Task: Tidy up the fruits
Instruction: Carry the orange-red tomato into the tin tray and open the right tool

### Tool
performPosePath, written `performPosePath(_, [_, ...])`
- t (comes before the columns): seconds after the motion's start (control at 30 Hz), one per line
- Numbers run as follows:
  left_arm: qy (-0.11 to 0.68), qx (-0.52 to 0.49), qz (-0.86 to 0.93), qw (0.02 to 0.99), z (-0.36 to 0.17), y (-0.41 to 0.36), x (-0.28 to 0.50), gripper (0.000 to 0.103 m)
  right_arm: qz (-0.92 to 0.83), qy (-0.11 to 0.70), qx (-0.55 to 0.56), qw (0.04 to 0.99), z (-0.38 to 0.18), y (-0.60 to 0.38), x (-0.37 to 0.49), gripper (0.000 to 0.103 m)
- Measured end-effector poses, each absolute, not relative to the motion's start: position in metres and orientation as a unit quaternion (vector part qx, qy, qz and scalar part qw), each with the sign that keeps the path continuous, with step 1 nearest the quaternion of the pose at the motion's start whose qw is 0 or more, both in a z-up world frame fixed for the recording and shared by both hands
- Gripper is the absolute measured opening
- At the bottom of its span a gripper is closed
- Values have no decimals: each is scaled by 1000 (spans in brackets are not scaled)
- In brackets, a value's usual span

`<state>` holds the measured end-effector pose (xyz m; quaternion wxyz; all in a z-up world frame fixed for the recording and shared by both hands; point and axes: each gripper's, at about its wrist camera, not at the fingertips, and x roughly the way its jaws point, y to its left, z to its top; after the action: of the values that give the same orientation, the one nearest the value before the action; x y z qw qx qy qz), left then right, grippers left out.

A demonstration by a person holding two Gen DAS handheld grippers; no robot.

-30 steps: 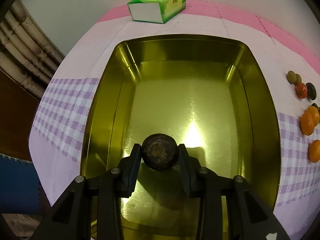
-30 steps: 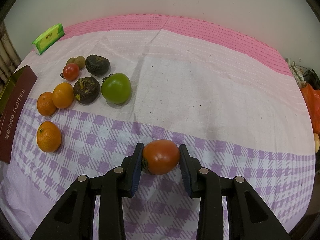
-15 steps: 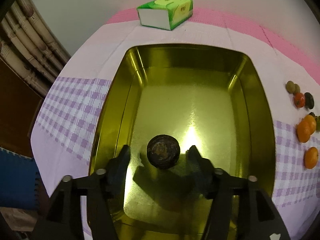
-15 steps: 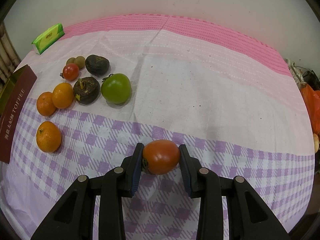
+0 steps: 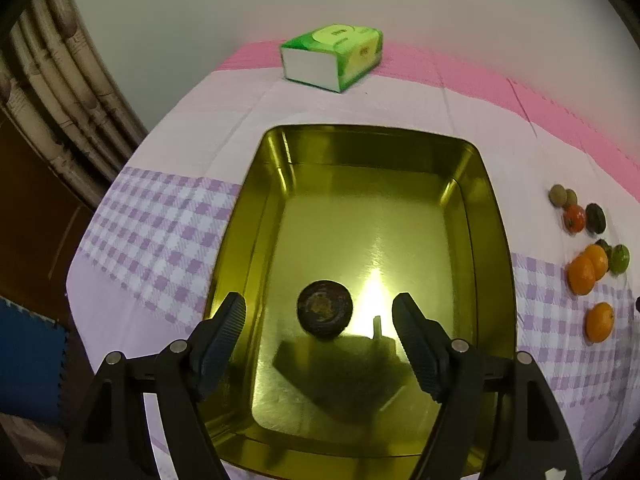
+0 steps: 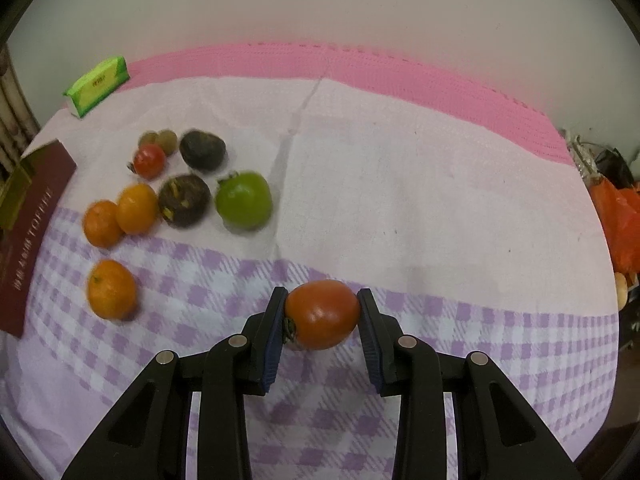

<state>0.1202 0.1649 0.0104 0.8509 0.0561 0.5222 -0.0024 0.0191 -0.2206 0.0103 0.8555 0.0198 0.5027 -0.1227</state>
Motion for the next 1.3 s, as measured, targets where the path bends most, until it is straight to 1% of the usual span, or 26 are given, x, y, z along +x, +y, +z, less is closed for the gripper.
performPosePath(0.2, [504,49,22,862,22,178,116,74,-68,482,9,873,37,-178,35,36])
performPosePath(0.23, [499,48,32,865,25,184,115,75,-56,480,7,875,40,-169,39,36])
performPosePath(0.3, [495,40,49,866,29,194,113,81,-20,476,4,879,46,-142,48,36])
performPosePath(0.47, [489,5,92,867,37,229,107,81,66,478,2,876,52,-77,71,36])
performPosePath(0.63, [491,-29,126,861,37,258,104,82,133,480,-28,866,50,-6,94,36])
performPosePath(0.83, [502,-37,135,854,30,264,106,82,175,489,-67,852,39,58,119,36])
performPosePath(1.0, [508,-36,138,849,27,264,109,82,189,509,-91,835,20,81,127,36])
performPosePath(1.3, [512,-40,134,848,25,265,110,82,194,521,-112,824,6,98,129,36])
